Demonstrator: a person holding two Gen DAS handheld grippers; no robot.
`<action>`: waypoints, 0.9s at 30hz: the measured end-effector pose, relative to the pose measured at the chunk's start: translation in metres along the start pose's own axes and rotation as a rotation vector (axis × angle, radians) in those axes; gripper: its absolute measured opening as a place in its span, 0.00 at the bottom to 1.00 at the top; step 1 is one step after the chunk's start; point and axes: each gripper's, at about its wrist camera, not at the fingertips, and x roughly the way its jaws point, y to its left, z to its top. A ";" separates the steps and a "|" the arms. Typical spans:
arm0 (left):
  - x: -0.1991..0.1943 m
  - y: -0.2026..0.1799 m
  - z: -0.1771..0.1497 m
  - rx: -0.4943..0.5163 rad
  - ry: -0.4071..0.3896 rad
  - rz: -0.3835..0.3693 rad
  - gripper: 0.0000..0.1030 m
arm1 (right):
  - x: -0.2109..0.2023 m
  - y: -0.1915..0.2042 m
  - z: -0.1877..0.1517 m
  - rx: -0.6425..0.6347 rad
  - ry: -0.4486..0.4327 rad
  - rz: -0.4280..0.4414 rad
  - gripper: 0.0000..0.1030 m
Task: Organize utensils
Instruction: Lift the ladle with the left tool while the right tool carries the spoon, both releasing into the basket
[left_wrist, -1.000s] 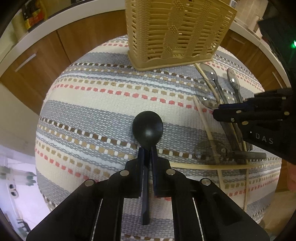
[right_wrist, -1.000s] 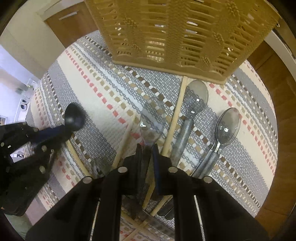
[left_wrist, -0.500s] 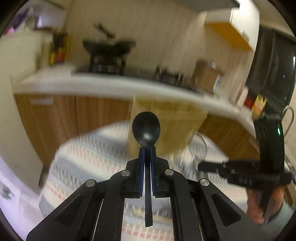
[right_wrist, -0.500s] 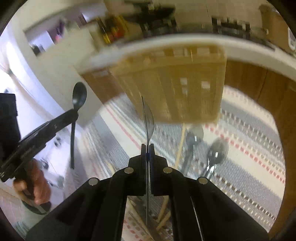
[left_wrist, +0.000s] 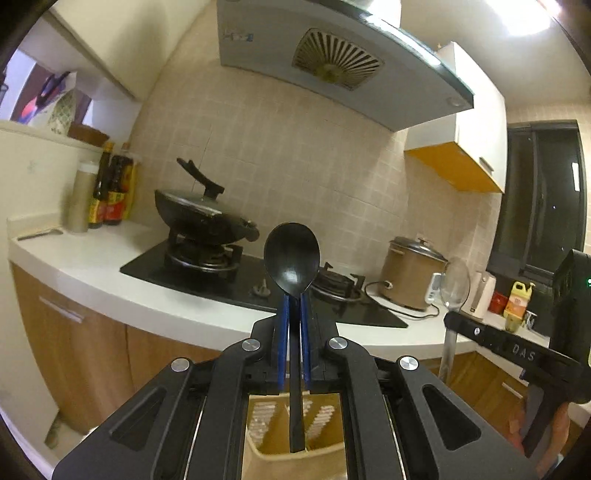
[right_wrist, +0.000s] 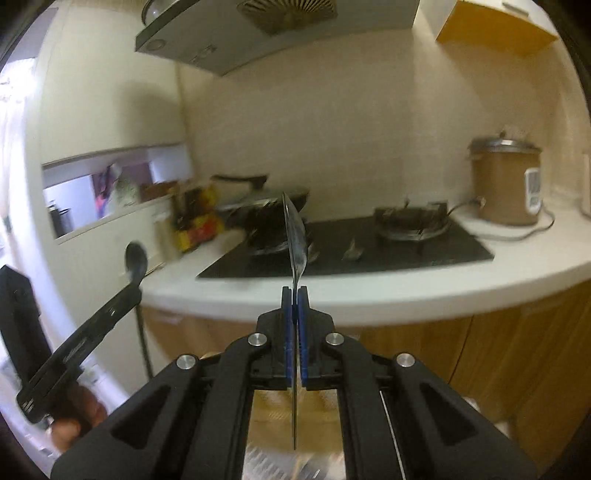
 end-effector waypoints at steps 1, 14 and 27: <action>0.006 0.002 -0.004 -0.001 0.005 0.000 0.04 | 0.008 -0.004 0.000 -0.001 -0.004 -0.005 0.02; 0.044 0.031 -0.049 -0.025 0.031 0.057 0.05 | 0.053 -0.016 -0.047 -0.054 0.011 -0.066 0.02; 0.015 0.035 -0.057 -0.026 0.091 0.049 0.38 | 0.022 -0.028 -0.062 0.009 0.066 -0.026 0.24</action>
